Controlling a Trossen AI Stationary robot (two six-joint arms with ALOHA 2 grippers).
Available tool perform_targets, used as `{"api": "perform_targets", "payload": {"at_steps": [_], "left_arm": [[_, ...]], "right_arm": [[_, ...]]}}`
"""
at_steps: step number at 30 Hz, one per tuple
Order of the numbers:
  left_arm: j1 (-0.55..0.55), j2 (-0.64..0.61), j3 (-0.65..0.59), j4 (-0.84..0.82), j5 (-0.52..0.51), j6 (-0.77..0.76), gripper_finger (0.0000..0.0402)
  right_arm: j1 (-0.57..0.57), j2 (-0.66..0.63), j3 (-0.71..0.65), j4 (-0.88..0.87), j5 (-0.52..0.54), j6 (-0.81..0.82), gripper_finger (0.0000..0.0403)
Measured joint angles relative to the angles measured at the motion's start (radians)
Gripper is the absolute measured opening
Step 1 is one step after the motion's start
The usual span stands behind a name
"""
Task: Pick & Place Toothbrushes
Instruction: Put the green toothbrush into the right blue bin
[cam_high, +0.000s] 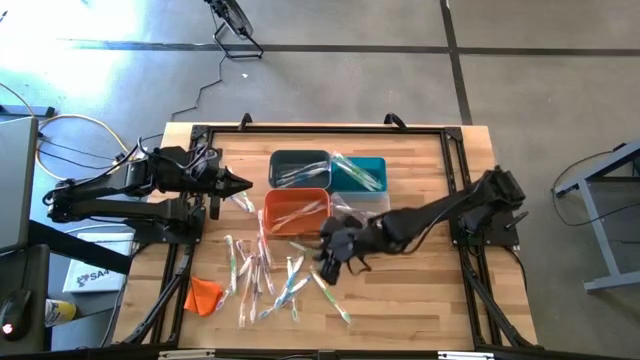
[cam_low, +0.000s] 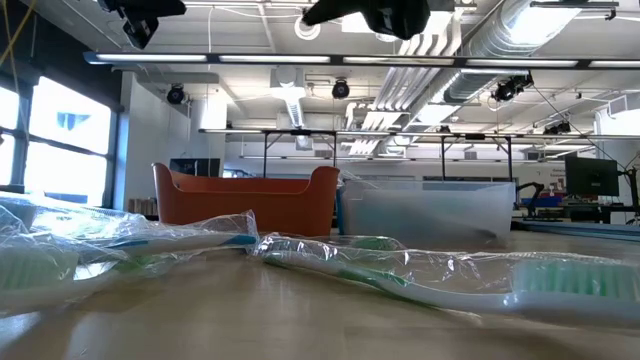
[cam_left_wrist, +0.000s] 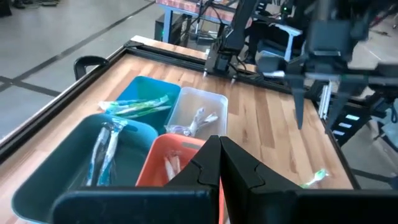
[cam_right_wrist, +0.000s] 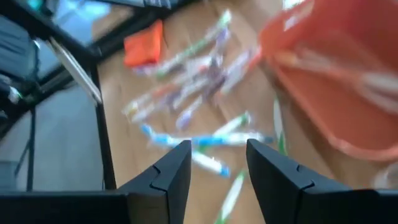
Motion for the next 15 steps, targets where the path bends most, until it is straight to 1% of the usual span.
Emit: {"api": "perform_targets", "payload": {"at_steps": [5, 15], "left_arm": [[0.000, 0.001, 0.000, 0.003, 0.000, 0.000, 0.0000], [0.000, 0.001, 0.000, 0.003, -0.001, -0.001, 0.0000]], "right_arm": [[0.031, 0.044, 0.000, -0.031, 0.007, 0.029, 0.0148], [0.015, 0.107, 0.000, -0.082, 0.002, 0.045, 0.0148]]}}
